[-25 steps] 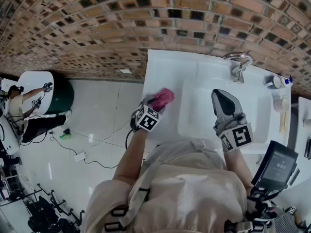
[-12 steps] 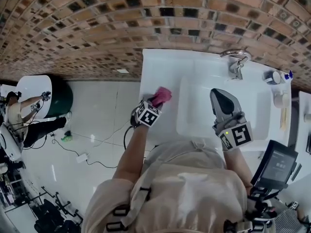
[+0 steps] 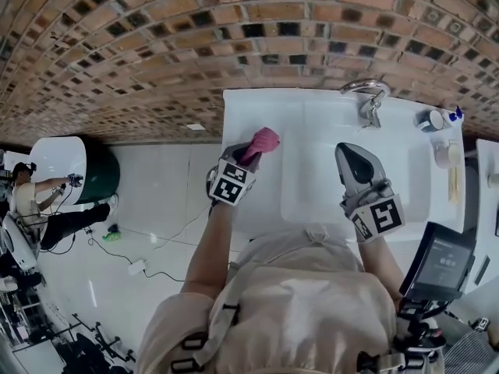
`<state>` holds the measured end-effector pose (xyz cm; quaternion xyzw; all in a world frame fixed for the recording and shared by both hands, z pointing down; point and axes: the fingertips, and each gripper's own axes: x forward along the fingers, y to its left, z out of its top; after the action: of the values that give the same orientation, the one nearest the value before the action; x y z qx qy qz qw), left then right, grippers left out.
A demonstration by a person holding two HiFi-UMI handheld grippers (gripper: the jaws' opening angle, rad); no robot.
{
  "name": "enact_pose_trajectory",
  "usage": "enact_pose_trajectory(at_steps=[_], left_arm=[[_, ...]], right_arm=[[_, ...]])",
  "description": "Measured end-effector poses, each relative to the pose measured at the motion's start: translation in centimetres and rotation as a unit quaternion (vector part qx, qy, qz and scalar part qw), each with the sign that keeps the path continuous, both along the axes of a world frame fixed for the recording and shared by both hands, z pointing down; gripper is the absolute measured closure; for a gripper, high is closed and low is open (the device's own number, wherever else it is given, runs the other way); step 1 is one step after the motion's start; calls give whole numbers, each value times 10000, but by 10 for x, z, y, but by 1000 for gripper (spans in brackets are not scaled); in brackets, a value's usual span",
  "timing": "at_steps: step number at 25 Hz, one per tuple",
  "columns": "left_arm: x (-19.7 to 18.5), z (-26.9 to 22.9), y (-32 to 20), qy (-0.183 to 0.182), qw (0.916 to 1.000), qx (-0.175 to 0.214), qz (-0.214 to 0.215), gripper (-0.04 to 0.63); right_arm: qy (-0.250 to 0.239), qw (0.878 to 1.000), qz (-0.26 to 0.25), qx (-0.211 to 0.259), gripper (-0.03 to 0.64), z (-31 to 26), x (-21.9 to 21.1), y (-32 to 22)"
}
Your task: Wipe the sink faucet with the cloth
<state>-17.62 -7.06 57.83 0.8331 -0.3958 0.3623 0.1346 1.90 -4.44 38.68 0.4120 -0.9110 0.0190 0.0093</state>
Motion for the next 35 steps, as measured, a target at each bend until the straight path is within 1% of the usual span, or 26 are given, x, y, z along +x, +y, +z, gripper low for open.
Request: enact_pose_trajectory(at_steps=[2, 4, 5, 7, 10, 12, 17, 22, 26, 29, 31, 33, 35], left_arm=[[30, -48, -19, 220, 9978, 591, 224, 506], [63, -92, -32, 437, 9920, 1092, 454, 506], [79, -110, -37, 539, 9888, 1281, 549, 506], [107, -132, -46, 680, 9839, 1490, 713, 506], [142, -137, -57, 702, 9814, 1552, 886, 505], [159, -134, -68, 726, 9812, 1547, 896, 505], [186, -126, -100, 957, 9843, 1327, 659, 505], [212, -110, -134, 962, 9878, 1097, 538, 505], [219, -109, -148, 1047, 9882, 1022, 452, 506], [224, -118, -149, 1196, 9858, 1091, 444, 506], [231, -130, -151, 1249, 9830, 1250, 498, 506], [241, -144, -152, 1287, 9795, 1421, 621, 506], [256, -157, -150, 1456, 9741, 1521, 823, 506]], right_arm=[[-22, 10000, 87, 20, 621, -2, 9, 0], [-21, 9999, 146, 60, 621, -4, 17, 2], [-21, 9998, 166, 75, 621, -5, 21, 3], [-30, 9998, 192, 81, 621, -6, 30, 4], [-50, 9998, 198, 45, 621, -4, 44, 1], [-50, 9998, 186, 21, 621, -2, 53, -2], [-50, 9998, 174, 3, 621, -3, 72, -14], [-55, 9999, 138, -35, 621, 0, 87, -25], [-49, 9999, 135, -64, 621, 2, 92, -31], [-59, 9998, 145, -97, 621, 4, 96, -35], [-63, 9998, 161, -123, 621, 6, 97, -39], [-43, 9998, 170, -107, 621, 6, 97, -45], [-5, 9998, 175, -41, 621, 3, 97, -51]])
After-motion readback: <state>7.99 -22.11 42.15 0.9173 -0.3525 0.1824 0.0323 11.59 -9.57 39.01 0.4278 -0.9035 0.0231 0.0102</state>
